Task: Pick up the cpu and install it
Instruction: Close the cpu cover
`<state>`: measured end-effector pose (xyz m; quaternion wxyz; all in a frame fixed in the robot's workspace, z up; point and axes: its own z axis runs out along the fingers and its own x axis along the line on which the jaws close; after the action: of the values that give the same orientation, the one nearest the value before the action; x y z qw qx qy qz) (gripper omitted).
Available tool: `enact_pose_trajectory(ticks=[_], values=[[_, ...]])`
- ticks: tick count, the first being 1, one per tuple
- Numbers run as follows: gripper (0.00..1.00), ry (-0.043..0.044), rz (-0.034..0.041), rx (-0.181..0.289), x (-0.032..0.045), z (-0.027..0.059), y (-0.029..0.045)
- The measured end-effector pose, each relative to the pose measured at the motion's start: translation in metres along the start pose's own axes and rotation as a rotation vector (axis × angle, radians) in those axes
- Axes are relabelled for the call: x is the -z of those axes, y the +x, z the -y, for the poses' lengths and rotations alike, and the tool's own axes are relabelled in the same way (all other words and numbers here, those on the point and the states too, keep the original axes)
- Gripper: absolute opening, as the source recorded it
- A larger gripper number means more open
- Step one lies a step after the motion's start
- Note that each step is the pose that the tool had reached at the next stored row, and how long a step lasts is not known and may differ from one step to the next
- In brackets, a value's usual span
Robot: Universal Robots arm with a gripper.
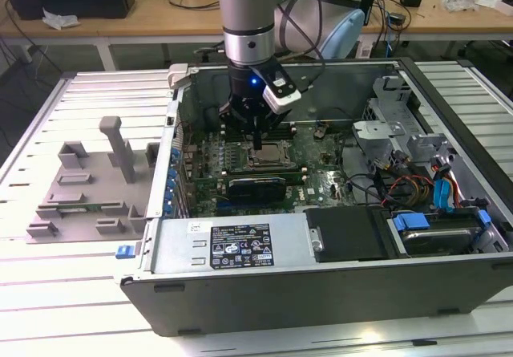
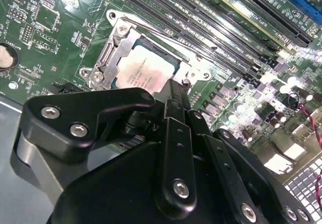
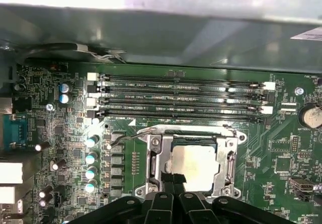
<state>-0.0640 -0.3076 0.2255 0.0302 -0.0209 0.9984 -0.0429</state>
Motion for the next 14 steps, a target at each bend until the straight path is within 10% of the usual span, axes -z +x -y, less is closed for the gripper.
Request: enact_pose_trajectory(ticks=[10, 14], values=[[0.11, 0.0008, -0.0011, -0.01, -0.0008, 0.0011, -0.0252], [0.11, 0.0007, -0.0009, -0.01, 0.0128, 0.0023, -0.026]])
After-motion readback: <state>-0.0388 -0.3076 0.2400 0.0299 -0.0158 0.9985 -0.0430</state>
